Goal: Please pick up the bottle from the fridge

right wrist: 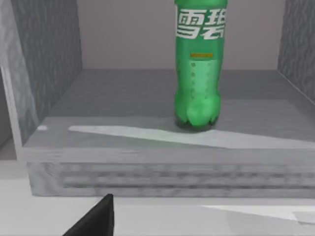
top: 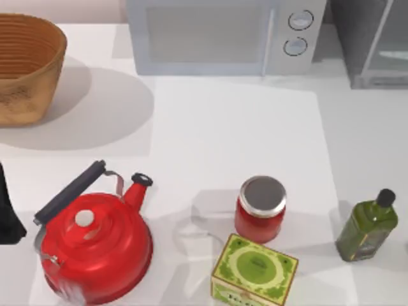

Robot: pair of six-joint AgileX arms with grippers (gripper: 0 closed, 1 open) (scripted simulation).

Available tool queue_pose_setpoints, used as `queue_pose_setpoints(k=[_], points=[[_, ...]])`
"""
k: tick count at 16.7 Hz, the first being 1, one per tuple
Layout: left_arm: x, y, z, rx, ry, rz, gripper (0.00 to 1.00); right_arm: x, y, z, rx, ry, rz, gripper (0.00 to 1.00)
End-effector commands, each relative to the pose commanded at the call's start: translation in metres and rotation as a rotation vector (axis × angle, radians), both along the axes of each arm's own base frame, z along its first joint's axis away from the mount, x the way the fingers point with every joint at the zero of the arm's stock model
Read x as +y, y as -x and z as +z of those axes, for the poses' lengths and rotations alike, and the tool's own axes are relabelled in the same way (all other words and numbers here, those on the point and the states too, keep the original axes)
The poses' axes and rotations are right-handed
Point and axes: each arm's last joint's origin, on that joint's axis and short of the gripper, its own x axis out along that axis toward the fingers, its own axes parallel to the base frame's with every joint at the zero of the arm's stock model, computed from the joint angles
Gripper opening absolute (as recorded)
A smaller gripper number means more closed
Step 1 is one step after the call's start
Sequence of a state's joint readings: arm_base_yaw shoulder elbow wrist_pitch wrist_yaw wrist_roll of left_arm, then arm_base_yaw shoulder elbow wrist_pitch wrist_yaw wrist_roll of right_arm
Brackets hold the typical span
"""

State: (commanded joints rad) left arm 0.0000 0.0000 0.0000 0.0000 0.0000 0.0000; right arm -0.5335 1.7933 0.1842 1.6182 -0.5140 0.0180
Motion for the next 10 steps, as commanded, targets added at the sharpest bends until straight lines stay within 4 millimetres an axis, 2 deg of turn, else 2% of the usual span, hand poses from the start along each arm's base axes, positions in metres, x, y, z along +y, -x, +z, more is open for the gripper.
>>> queue_pose_setpoints(k=[6, 8, 10], points=[[0.0, 0.0, 0.0, 0.0, 0.0, 0.0, 1.0, 0.0, -0.003, -0.001, 0.005, -0.001, 0.002, 1.0], [0.0, 0.0, 0.0, 0.0, 0.0, 0.0, 1.0, -0.004, -0.017, -0.002, 0.01, 0.0, -0.003, 1.0], [0.0, 0.0, 0.0, 0.0, 0.0, 0.0, 1.0, -0.01, -0.041, -0.004, 0.015, 0.002, -0.009, 1.0]])
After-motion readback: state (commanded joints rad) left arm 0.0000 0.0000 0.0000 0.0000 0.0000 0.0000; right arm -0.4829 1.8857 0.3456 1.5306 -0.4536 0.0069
